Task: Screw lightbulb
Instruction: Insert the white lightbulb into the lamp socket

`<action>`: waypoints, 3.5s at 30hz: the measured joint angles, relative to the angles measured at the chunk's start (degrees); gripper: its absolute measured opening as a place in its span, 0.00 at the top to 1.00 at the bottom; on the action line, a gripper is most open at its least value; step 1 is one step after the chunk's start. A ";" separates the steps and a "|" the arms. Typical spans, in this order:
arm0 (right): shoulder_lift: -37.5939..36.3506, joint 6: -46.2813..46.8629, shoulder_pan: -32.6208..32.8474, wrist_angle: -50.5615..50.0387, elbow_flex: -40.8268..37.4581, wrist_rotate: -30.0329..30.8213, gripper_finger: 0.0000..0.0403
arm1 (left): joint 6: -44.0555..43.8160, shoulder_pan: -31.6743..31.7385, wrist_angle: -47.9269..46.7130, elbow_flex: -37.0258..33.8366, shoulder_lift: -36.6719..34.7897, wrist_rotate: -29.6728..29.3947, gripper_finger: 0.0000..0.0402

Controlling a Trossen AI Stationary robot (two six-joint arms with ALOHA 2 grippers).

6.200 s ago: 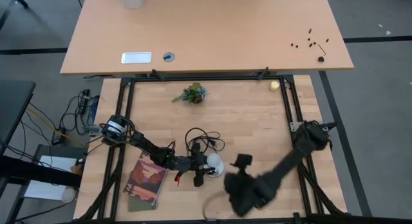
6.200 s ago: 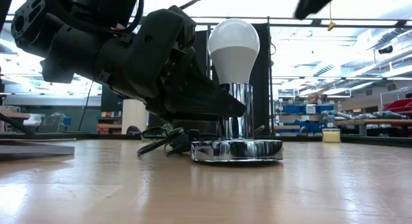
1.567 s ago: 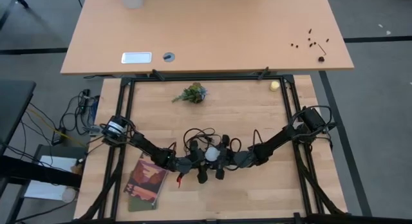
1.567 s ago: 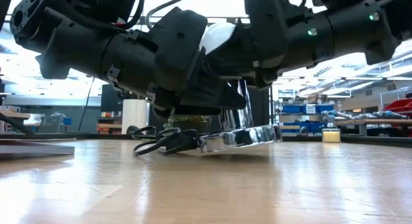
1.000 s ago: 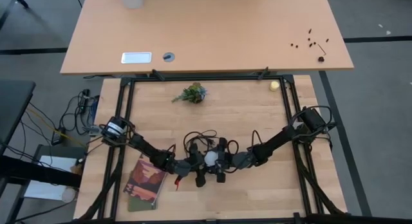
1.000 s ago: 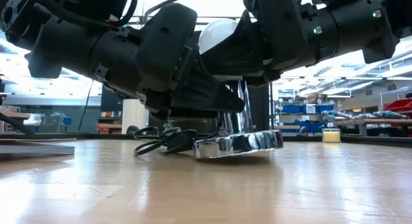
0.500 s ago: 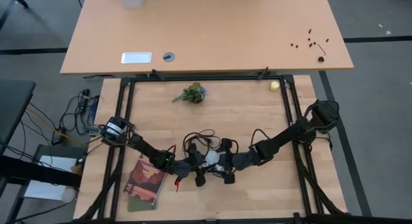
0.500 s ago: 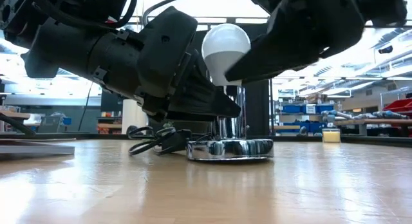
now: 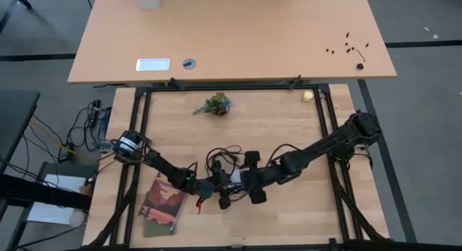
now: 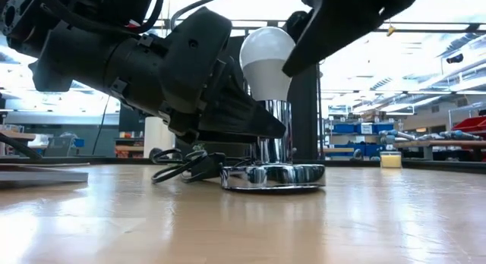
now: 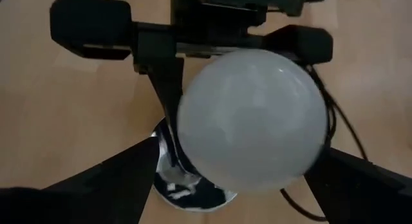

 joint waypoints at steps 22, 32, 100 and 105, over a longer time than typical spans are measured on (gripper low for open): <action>1.85 4.74 -3.57 -10.82 6.47 -9.45 0.06 | 0.11 0.06 0.02 0.00 -0.02 0.80 0.53; 12.17 -1.52 -4.46 -25.53 23.85 -10.36 0.06 | 3.78 0.48 0.23 0.00 -0.02 0.79 0.53; 15.12 40.91 -4.46 -26.40 25.40 -0.85 0.31 | 2.47 0.84 -0.52 0.31 0.04 -3.66 0.53; 15.12 36.76 -4.48 -25.75 25.40 -1.16 0.30 | 2.40 0.84 -0.57 0.31 0.04 -3.85 0.53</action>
